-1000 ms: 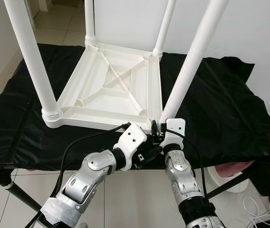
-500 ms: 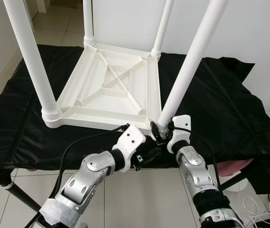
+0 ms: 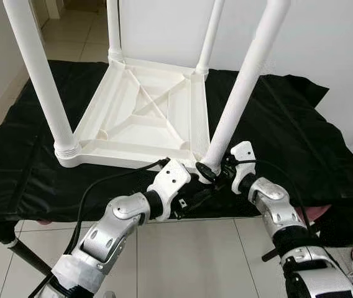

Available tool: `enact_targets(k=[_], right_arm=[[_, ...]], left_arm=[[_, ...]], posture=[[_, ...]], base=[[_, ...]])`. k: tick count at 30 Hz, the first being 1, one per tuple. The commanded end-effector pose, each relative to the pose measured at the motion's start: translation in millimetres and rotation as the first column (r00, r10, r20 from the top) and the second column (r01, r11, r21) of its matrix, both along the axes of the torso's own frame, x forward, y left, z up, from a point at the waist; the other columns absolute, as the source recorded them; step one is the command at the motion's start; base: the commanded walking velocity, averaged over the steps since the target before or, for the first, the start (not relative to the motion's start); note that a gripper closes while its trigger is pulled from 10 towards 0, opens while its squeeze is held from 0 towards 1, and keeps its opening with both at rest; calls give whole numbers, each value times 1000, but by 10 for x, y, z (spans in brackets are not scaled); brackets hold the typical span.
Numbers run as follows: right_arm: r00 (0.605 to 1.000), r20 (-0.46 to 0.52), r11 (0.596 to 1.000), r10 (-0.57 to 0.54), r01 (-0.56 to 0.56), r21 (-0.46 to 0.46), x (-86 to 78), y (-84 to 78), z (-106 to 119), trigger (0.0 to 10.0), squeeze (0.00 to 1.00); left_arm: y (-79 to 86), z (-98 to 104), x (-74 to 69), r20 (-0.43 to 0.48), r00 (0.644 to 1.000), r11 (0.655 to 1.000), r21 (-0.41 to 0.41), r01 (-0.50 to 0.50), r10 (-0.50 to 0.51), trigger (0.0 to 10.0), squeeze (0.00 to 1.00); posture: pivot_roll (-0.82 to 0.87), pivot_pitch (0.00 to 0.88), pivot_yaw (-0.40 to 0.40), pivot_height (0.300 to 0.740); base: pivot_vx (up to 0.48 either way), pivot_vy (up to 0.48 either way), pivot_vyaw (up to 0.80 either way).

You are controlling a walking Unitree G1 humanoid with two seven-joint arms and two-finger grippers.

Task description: Building children table

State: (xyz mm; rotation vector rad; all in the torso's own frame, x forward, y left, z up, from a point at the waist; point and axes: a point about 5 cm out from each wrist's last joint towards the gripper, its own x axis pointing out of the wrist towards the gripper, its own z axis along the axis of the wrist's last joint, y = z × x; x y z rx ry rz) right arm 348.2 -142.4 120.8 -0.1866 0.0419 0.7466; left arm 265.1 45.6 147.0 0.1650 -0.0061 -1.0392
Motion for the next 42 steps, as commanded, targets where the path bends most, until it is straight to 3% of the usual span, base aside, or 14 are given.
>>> enact_targets(k=[1,2,3,6,8,21,22,24,25,31,32,34,36,42], right_arm=[[1000,-8,999,30,-30,-32,10,-14,-11,10000,0],[998,-18,997,58,-59,-50,35,12,-10,10000,0],[997,-24,996,70,-71,-51,43,22,-13,8824,0],[997,-24,995,78,-79,-54,48,29,-13,8824,0],[995,-38,994,95,-97,-59,56,57,-34,0,0],[990,-87,991,109,-115,-63,10,19,-181,0,0],[991,-85,992,100,-106,-62,9,2,-185,8118,0],[992,-84,993,94,-99,-62,9,-9,-187,8118,0],[995,-76,995,71,-75,-61,18,-27,-182,10000,0],[994,-33,993,-104,102,-58,89,-127,-147,10000,0],[989,-36,989,-146,146,12,99,-110,-127,10000,0],[989,-36,989,-146,146,12,99,-110,-127,10000,0],[987,-29,982,-160,162,92,87,-61,-97,10000,0],[959,7,951,-285,282,127,55,12,-87,10000,0]], left_arm=[[-13,-12,-4,-3,999,999,12,43,-43,10000,0],[-17,-8,2,-1,999,999,11,42,-42,10000,0],[-22,-5,3,0,999,999,10,42,-42,10000,0],[-24,-3,4,1,999,999,9,42,-42,10000,0],[-23,3,7,3,999,999,8,41,-41,10000,0],[-14,-7,3,1,999,999,9,40,-40,10000,0],[-17,-8,2,1,999,999,8,41,-41,10000,0],[-19,-9,2,1,999,999,8,42,-42,10000,0],[-21,-9,4,2,999,999,8,43,-43,10000,0],[-18,-8,-5,2,999,999,6,44,-44,10000,0],[-16,-14,-16,-2,999,999,4,44,-44,10000,0],[-16,-14,-16,-2,999,999,4,44,-44,10000,0],[-17,-19,-26,-8,999,999,1,43,-43,10000,0],[-46,-27,-55,-15,999,999,-6,47,-47,10000,0]], posture=[[26,0,-75,740],[28,0,-76,740],[30,0,-75,740],[31,0,-76,740],[34,0,-76,740],[33,0,-72,740],[30,0,-73,740],[30,0,-73,740],[29,0,-73,740],[28,0,-73,740],[27,0,-74,740],[27,0,-74,740],[25,0,-73,740],[22,0,-78,740]], base=[[0,0,0],[0,0,0],[0,0,0],[0,0,0],[0,0,0],[0,0,0],[0,0,0],[0,0,0],[0,0,0],[0,0,0],[0,0,0],[0,0,0],[0,0,0],[0,0,0]])
